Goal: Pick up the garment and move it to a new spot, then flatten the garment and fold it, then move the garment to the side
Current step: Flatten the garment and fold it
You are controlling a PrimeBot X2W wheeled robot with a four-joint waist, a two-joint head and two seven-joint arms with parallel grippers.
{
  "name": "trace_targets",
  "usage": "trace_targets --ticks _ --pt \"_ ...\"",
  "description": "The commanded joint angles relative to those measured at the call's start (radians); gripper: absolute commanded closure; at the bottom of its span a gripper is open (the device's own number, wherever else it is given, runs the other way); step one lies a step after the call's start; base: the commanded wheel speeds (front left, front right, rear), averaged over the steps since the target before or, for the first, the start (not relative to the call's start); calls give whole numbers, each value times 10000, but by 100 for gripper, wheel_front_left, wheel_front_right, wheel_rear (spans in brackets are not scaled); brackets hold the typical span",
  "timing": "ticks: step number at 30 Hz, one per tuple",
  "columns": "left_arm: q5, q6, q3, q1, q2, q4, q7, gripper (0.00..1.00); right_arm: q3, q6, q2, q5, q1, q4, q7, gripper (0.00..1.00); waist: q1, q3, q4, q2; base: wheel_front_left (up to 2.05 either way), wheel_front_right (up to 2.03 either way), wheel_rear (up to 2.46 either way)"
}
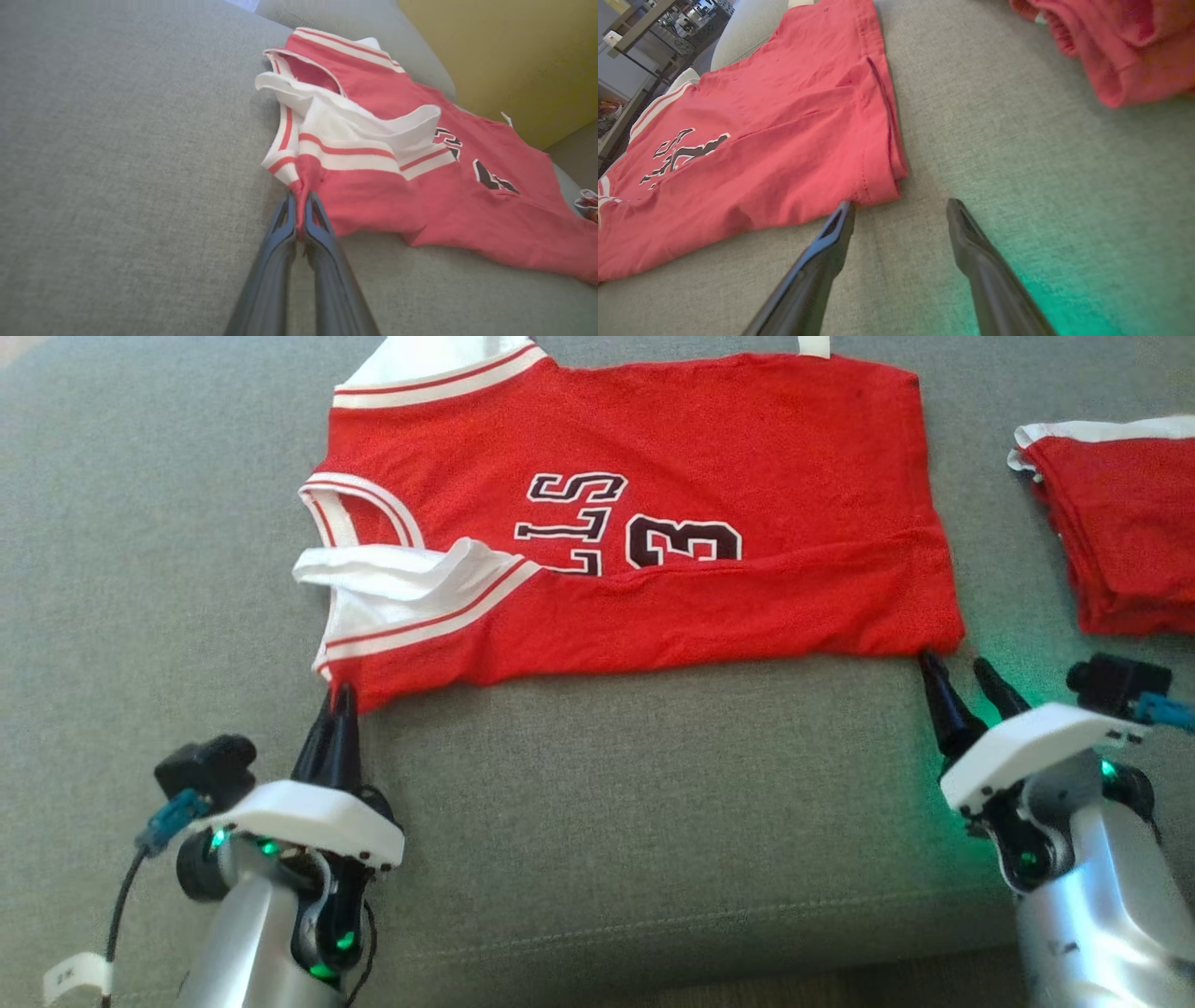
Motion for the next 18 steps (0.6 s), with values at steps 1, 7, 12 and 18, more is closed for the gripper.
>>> trace_targets --ticks 1,7,12,18 --pt "-5 59 272 -92 155 -424 -43 100 289 -4 34 13 -401 -115 53 2 1 -24 19 0 0 0 0" --pt "-23 141 275 -17 344 -920 202 100 292 -4 35 -200 -977 797 -95 93 1 -55 64 0 0 0 0" --pt "-37 185 279 17 493 -1084 349 100 248 -4 35 -490 -1158 1202 -19 100 1 -109 113 0 0 0 0" --pt "-101 185 297 430 741 -1547 562 100 561 -4 -150 -345 -655 411 371 100 1 -267 139 0 0 0 0"
